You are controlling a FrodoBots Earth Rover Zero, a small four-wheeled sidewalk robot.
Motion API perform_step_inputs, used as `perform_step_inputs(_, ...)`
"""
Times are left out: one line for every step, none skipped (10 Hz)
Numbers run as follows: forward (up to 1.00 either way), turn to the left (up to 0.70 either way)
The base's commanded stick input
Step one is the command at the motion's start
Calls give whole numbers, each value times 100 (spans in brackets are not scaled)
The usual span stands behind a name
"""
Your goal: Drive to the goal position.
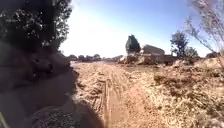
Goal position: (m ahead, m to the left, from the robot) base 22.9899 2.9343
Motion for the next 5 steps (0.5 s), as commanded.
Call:
perform_step_inputs(50,0)
perform_step_inputs(50,0)
perform_step_inputs(50,-25)
perform_step_inputs(50,-41)
perform_step_inputs(50,-13)
